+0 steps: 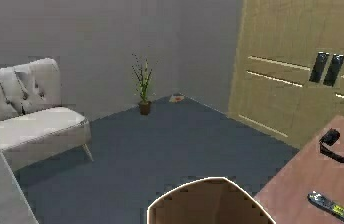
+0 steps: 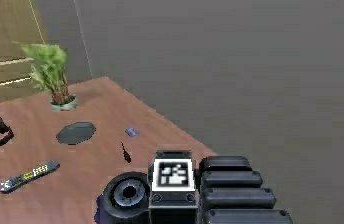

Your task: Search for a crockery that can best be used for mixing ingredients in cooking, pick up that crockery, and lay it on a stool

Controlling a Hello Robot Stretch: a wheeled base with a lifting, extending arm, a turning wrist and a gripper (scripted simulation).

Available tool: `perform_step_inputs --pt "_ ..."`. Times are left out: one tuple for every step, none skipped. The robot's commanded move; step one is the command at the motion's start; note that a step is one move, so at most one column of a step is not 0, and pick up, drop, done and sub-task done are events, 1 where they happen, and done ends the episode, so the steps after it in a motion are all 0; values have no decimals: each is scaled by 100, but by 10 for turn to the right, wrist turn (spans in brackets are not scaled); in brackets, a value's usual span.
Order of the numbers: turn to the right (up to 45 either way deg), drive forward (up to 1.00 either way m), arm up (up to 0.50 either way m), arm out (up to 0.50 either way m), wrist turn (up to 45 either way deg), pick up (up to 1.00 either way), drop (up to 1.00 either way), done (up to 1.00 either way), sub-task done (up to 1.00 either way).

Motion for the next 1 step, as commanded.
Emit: perform_step_inputs --pt "-450 0 0 0 0 0 0 0 0"
